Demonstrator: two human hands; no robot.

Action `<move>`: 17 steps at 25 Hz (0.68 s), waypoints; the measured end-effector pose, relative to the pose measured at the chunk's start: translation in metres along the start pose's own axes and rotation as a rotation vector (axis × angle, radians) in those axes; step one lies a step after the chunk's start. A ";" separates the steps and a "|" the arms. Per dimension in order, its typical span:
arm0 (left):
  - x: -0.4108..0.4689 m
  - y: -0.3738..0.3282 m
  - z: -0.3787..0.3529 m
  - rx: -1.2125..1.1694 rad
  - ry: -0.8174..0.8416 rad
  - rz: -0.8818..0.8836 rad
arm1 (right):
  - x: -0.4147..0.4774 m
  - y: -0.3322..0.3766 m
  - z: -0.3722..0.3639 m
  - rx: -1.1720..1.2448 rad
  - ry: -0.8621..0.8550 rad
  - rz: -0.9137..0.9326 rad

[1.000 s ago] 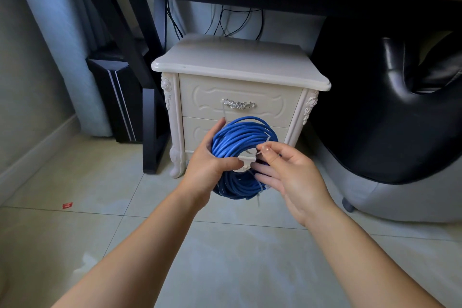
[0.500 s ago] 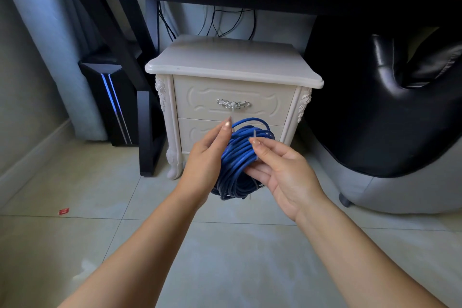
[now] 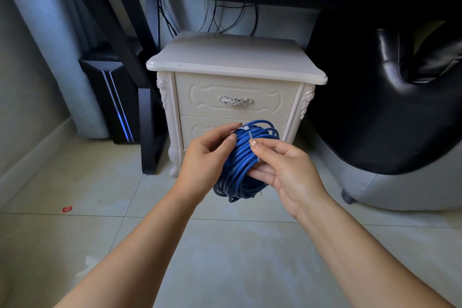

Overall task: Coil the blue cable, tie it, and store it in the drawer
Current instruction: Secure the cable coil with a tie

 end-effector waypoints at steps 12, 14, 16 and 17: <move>-0.002 -0.003 0.001 -0.019 0.031 -0.025 | -0.002 0.003 -0.001 -0.020 0.008 0.033; -0.002 -0.003 0.001 -0.009 0.036 -0.026 | -0.003 0.002 -0.002 -0.012 0.007 0.036; -0.003 -0.004 0.000 0.001 0.045 -0.029 | -0.003 0.001 -0.002 -0.008 0.001 0.035; -0.003 -0.003 0.000 0.006 0.047 -0.031 | -0.003 0.001 -0.002 -0.008 0.000 0.033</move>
Point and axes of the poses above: each hand's wrist, its own x-axis towards the middle knuckle, its own z-axis out of the back of the hand, y = z × x, the point moved 3 cm from there along x, towards the middle knuckle, and after that the axes turned 14 degrees about -x, right-handed, at the moved point
